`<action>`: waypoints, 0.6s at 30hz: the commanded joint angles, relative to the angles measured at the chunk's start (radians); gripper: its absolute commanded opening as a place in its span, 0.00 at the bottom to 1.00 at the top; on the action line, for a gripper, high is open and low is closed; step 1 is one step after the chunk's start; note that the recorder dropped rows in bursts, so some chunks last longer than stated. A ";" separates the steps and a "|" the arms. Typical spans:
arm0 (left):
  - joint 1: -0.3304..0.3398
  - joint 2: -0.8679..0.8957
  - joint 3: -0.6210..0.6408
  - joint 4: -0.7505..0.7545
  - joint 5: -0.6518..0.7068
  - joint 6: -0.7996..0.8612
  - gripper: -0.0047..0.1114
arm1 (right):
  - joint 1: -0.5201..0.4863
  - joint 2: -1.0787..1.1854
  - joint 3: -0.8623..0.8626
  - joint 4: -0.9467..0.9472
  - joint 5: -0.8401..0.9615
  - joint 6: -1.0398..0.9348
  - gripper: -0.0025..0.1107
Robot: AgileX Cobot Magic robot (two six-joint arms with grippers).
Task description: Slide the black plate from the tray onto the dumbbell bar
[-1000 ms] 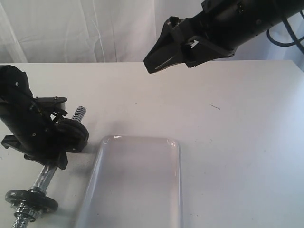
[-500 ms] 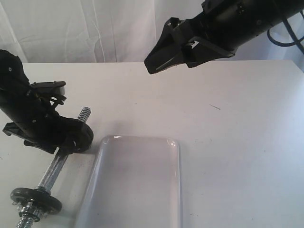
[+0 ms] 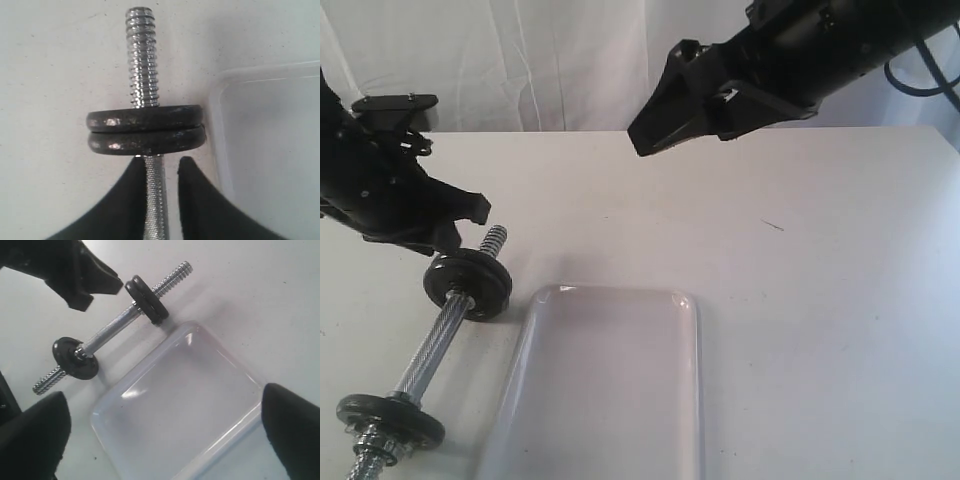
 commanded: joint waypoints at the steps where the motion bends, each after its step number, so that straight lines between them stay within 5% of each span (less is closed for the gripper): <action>1: -0.001 -0.063 -0.005 0.135 0.030 0.004 0.04 | -0.004 -0.008 0.001 -0.049 -0.037 0.023 0.66; 6: -0.001 -0.164 -0.003 0.238 0.032 0.002 0.04 | -0.004 -0.008 0.001 -0.112 -0.029 0.043 0.02; 12: -0.001 -0.342 0.073 0.239 -0.034 0.002 0.04 | -0.004 -0.035 0.042 -0.157 0.031 0.076 0.02; 18: -0.001 -0.560 0.270 0.251 -0.100 0.002 0.04 | -0.004 -0.211 0.247 -0.146 -0.208 0.058 0.02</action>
